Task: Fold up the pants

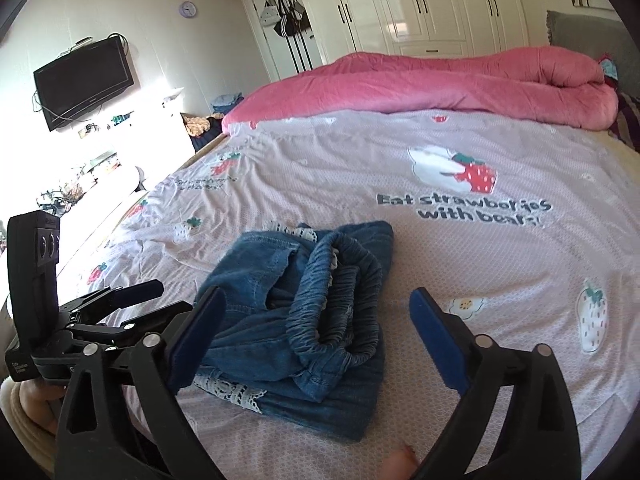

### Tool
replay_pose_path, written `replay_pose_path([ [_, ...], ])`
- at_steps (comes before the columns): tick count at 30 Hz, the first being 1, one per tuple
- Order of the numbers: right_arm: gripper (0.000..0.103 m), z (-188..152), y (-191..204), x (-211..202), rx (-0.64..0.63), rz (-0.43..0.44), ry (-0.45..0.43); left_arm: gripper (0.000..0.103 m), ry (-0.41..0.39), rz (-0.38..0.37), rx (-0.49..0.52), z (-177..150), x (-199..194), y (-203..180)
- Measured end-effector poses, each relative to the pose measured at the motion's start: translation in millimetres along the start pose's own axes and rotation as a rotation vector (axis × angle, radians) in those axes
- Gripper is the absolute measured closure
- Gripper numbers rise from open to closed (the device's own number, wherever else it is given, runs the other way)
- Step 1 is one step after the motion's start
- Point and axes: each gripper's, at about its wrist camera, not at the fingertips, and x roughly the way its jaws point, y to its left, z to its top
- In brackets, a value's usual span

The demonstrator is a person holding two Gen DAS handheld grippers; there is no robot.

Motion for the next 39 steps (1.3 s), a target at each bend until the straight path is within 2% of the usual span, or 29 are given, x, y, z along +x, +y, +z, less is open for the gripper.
replay_pose_path([
  [4, 0.008, 1.7, 2.6, -6.2, -0.017, -0.012, -0.014, 0.010, -0.011, 0.006, -0.004, 1.5, -6.2, 0.0],
  [17, 0.005, -5.7, 13.8, -30.0, -0.080, -0.051, -0.061, 0.010, -0.047, 0.053, 0.007, -5.1, -28.5, -9.4],
  [39, 0.005, -48.7, 26.3, -67.8, -0.100, -0.074, -0.059, 0.010, -0.025, 0.098, 0.036, -63.5, -53.6, -21.7],
])
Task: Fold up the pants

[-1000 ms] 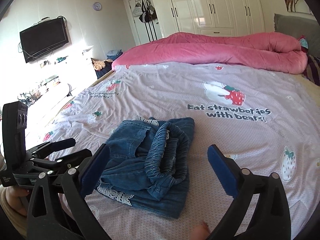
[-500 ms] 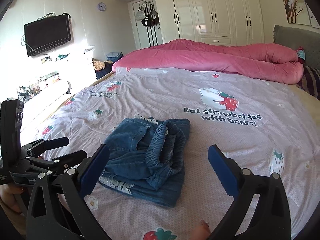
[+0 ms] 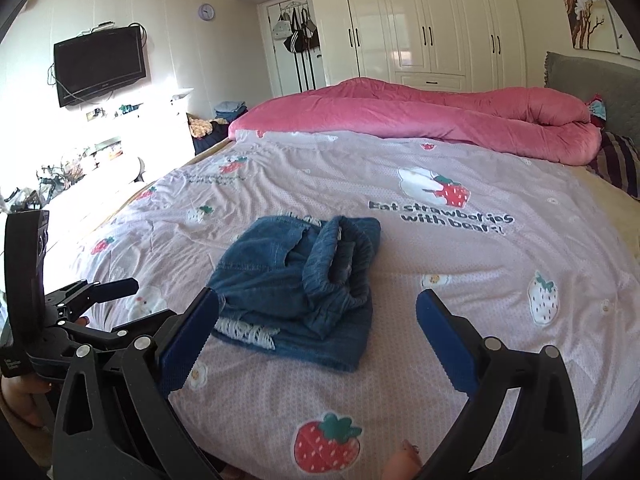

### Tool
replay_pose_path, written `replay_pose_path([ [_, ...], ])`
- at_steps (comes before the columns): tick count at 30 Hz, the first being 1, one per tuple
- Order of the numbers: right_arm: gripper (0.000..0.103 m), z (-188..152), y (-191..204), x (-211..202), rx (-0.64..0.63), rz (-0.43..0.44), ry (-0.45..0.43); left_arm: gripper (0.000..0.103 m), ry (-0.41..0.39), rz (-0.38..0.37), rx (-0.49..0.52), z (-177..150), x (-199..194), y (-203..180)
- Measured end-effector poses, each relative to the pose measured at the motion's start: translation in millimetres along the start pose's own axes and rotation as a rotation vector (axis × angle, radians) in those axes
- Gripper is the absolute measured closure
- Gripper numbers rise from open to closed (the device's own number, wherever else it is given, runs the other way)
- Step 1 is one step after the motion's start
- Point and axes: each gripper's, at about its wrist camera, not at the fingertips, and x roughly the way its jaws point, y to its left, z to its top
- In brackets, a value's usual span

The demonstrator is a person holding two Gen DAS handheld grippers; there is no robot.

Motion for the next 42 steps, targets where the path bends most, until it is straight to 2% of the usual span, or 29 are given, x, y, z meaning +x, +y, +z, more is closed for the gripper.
replay_pose_path([
  [13, 0.005, -37.8, -8.7, -6.7, 0.031, -0.018, 0.041, 0.010, 0.026, 0.029, -0.055, -38.9, -2.4, 8.7],
  [16, 0.005, -45.6, -10.9, -5.1, 0.051, -0.014, 0.054, 0.010, 0.044, 0.032, -0.041, -48.8, 0.2, 5.8],
  [22, 0.005, -61.5, -7.9, -4.2, 0.020, -0.045, 0.074, 0.010, 0.069, 0.020, -0.046, -64.5, 2.7, 4.6],
  [28, 0.005, -73.0, -7.6, -1.1, 0.024, -0.045, 0.096, 0.010, 0.065, 0.018, -0.045, -67.3, 2.2, 1.9],
  [42, 0.005, -75.0, -5.5, 1.7, 0.009, -0.060, 0.104, 0.010, 0.065, 0.028, -0.034, -66.0, 1.5, -1.1],
])
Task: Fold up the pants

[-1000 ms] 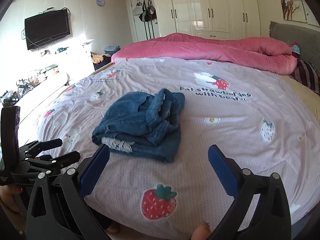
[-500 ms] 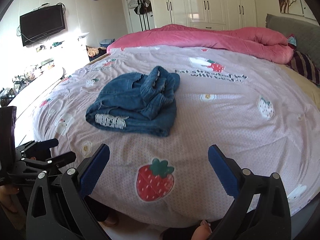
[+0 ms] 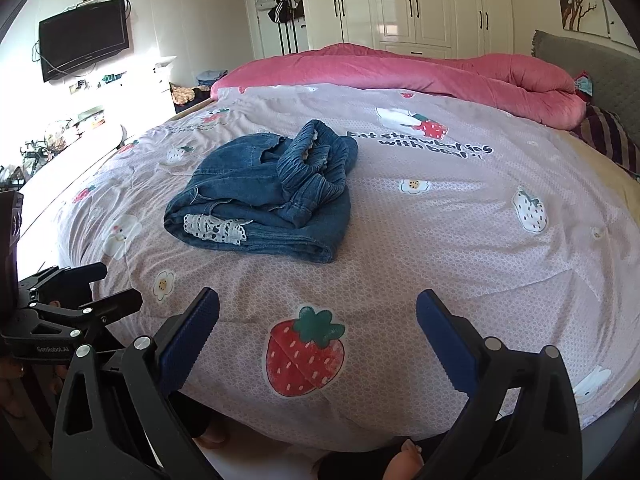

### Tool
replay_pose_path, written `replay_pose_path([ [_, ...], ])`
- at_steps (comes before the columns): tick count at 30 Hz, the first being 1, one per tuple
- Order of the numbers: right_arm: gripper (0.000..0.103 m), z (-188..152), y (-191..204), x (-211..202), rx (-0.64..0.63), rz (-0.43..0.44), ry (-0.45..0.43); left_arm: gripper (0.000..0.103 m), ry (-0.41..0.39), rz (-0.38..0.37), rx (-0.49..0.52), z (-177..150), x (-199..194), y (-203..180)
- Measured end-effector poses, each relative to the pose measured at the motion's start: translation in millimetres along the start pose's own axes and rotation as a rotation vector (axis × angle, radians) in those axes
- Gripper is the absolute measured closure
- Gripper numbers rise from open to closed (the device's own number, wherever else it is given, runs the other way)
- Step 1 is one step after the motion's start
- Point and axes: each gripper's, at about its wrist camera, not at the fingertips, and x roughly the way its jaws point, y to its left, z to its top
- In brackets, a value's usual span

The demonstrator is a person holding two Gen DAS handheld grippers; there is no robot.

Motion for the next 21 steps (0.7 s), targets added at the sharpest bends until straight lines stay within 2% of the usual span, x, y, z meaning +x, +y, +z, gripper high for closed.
replay_pose_path([
  [21, 0.005, 1.3, -1.4, 0.0, 0.000, -0.015, -0.002, 0.010, 0.003, 0.012, 0.006, 0.3, 0.4, -2.8],
])
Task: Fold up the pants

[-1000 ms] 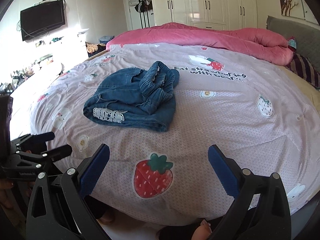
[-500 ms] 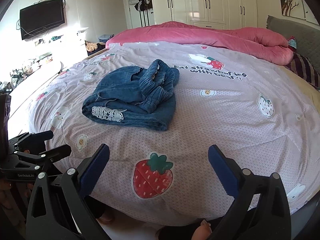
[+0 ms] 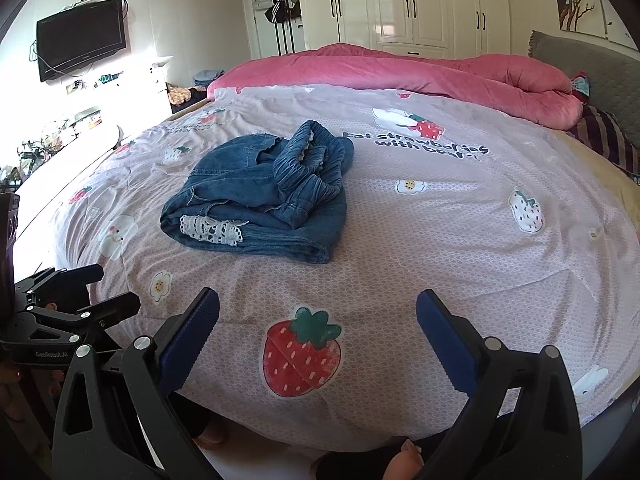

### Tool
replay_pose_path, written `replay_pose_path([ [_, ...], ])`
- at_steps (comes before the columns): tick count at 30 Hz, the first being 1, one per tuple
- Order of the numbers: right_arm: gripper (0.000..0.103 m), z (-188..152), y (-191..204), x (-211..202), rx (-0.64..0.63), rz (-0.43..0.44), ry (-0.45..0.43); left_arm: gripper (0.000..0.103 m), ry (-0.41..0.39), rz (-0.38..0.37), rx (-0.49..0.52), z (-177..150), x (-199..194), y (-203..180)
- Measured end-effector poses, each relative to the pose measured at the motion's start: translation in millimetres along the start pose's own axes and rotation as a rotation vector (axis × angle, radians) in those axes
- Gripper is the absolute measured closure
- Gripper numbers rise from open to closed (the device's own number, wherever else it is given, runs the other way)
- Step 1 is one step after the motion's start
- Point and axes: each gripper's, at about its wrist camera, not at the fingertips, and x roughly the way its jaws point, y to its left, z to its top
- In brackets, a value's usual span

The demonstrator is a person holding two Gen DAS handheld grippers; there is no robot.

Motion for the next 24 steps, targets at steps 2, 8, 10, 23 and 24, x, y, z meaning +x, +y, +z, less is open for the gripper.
replay_pose_path([
  [2, 0.005, 0.1, -0.1, -0.1, 0.001, 0.000, 0.000, 0.010, 0.000, 0.002, 0.003, 0.2, -0.4, -0.1],
  [8, 0.005, -0.3, -0.3, -0.2, 0.001, -0.004, 0.000, 0.010, -0.009, 0.010, 0.013, 0.1, -2.4, -1.4],
  [10, 0.005, -0.4, -0.7, -0.1, 0.002, -0.008, 0.000, 0.010, -0.009, 0.015, 0.011, 0.3, -2.8, -1.1],
  [23, 0.005, -0.4, -0.1, -1.7, 0.001, -0.016, -0.003, 0.010, -0.013, 0.021, 0.013, 1.7, -4.3, -0.7],
  [24, 0.005, -0.4, -0.1, -1.7, 0.000, -0.016, -0.003, 0.010, -0.011, 0.020, 0.014, 1.4, -3.8, -0.9],
])
